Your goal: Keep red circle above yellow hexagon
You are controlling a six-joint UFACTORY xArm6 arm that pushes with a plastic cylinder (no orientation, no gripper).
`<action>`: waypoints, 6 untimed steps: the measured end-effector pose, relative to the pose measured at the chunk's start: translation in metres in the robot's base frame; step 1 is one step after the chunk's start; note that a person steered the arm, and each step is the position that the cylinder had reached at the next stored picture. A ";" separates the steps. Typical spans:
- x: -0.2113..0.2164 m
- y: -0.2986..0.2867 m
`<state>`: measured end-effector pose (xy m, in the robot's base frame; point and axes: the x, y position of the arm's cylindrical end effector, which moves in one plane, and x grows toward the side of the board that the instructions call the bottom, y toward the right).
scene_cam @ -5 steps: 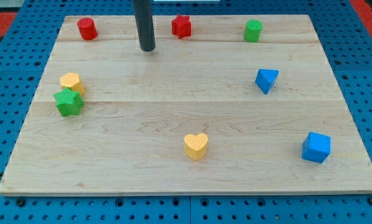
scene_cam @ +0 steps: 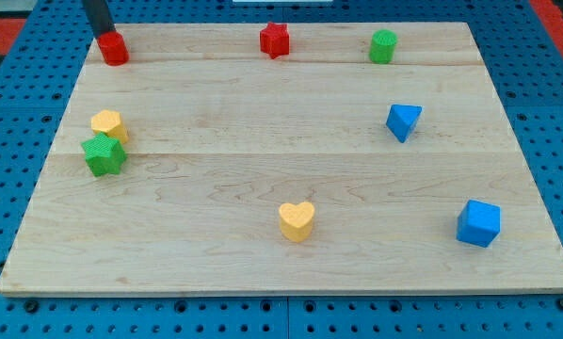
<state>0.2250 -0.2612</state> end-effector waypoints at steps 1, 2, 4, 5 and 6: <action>0.010 0.040; 0.049 0.059; 0.021 0.030; 0.060 0.027; 0.089 0.053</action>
